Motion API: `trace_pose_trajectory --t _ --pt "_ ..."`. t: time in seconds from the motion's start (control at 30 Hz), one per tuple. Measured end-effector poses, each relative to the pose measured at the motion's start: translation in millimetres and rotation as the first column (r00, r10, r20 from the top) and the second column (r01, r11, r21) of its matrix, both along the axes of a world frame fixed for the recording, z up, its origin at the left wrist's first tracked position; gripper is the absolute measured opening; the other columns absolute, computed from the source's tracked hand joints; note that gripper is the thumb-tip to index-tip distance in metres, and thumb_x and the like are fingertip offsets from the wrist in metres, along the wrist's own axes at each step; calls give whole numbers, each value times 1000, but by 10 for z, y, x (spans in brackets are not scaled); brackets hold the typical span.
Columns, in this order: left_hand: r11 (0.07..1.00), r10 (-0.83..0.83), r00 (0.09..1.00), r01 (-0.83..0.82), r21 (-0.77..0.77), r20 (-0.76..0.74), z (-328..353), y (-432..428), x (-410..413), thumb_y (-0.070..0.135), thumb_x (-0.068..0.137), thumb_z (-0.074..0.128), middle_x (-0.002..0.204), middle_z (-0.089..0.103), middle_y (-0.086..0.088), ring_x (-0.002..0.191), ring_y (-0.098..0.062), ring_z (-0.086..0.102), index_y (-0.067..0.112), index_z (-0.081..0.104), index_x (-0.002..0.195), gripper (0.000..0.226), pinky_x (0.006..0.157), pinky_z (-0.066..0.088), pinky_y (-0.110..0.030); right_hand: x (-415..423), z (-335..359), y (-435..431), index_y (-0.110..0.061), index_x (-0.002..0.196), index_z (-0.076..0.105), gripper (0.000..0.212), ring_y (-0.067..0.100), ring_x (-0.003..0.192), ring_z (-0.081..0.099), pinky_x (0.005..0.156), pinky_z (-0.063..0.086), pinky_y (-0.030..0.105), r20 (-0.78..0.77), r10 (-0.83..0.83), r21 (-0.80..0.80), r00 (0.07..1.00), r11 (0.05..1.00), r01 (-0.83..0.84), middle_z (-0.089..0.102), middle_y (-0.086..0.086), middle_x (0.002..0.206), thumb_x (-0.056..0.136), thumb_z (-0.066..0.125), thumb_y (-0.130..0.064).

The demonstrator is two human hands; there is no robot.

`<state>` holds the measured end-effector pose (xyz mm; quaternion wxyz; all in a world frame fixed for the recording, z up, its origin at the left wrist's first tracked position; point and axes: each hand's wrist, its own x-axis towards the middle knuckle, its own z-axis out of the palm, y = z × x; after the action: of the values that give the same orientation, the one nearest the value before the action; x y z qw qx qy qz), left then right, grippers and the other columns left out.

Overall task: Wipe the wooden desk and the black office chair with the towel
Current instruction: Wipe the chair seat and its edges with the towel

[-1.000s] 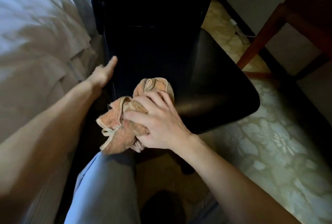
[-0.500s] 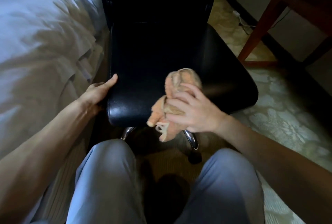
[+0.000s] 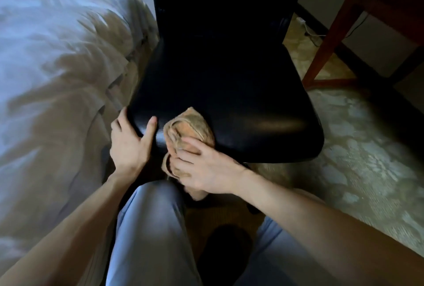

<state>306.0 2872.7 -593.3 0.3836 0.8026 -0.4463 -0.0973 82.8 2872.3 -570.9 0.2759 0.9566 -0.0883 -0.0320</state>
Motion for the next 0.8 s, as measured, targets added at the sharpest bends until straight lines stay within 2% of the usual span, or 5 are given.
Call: trace_pose_trajectory --t 0.17,0.43,0.53,0.63,0.8 --pt "999 -33 990 39 -36 133 -50 -219 305 60 101 42 146 41 -24 134 -44 41 20 35 151 65 108 38 -58 -835 -5 -55 -26 87 72 31 30 111 64 115 35 59 165 -132 -9 977 991 136 70 5 117 101 47 -12" --pt "992 96 974 -110 56 204 51 -605 422 51 100 37 150 33 -38 138 -55 33 6 34 153 69 115 23 -65 -1315 117 8 -25 97 73 32 34 114 60 108 37 62 363 -296 80 883 955 287 67 9 119 86 44 -18" --pt "999 -4 955 15 -37 296 192 -620 -185 37 95 51 154 34 -33 146 -48 30 5 39 151 65 121 12 -62 -1021 169 69 -23 101 73 29 36 117 57 110 32 65 354 -358 155 864 934 323 64 10 123 77 56 -23" --pt "959 -234 932 269 -94 278 241 -573 -915 44 96 47 155 34 -30 148 -45 28 4 41 151 68 123 10 -57 -811 229 122 -20 101 74 26 37 120 53 112 28 67 367 -378 212 850 923 320 62 12 122 81 58 -19" --pt "939 -344 910 339 63 231 183 -741 -1015 66 94 28 166 21 -23 157 -34 10 10 35 156 84 128 1 -46 -1354 228 171 -22 101 75 22 34 123 50 115 28 63 342 -300 164 891 952 257 64 11 124 83 62 -17"
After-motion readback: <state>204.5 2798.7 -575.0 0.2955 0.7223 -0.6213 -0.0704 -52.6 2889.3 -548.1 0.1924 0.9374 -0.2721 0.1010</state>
